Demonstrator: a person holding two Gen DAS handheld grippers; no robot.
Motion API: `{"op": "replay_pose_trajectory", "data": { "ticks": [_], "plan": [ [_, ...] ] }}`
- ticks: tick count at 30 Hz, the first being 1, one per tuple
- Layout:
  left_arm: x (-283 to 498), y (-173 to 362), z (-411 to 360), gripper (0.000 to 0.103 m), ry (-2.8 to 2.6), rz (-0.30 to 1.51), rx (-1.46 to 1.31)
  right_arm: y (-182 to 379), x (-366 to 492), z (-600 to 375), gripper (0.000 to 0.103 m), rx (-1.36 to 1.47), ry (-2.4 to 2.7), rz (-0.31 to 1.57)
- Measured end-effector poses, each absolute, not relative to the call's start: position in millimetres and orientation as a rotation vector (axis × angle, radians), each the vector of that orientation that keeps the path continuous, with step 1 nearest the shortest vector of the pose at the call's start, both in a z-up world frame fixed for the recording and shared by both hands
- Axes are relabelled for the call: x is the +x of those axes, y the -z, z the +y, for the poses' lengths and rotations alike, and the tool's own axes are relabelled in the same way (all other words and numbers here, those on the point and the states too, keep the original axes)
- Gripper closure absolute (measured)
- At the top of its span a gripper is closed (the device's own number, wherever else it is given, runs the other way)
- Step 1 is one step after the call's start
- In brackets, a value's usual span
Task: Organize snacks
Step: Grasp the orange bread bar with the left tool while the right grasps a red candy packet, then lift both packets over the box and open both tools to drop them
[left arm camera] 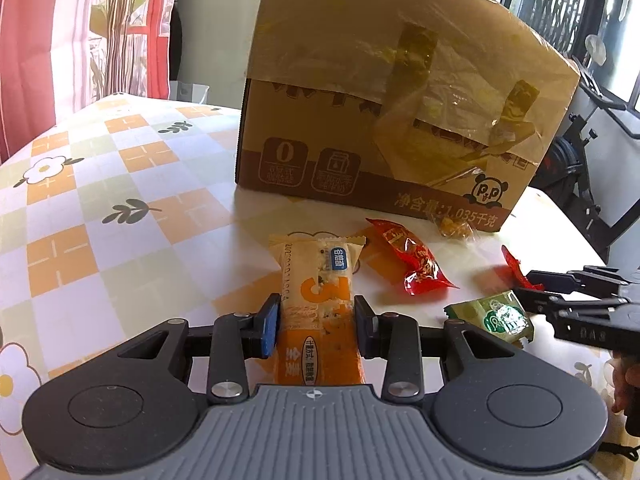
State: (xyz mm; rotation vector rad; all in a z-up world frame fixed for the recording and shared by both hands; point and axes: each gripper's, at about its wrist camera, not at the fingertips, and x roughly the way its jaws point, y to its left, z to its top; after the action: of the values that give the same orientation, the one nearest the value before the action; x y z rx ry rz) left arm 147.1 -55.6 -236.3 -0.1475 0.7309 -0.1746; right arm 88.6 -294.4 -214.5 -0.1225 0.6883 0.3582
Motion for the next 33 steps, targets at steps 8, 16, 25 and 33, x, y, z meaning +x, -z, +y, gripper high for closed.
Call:
{"op": "replay_pose_trajectory", "data": {
  "ticks": [8,16,25,33],
  "plan": [
    [145,237,-54,0.064,0.191,0.720,-0.147,214,104,-307,0.072,0.008,-0.285,0.709],
    [141,230,-53,0.065,0.216,0.698,-0.163,193,78,-312,0.084,0.112,-0.249,0.606],
    [126,193,-55,0.065,0.234,0.587,-0.153,149,53,-312,0.084,0.205,-0.295,0.455],
    [126,102,-51,0.065,0.268,0.349,-0.084,72,47,-316,0.084,0.244,-0.369,0.252]
  ]
}}
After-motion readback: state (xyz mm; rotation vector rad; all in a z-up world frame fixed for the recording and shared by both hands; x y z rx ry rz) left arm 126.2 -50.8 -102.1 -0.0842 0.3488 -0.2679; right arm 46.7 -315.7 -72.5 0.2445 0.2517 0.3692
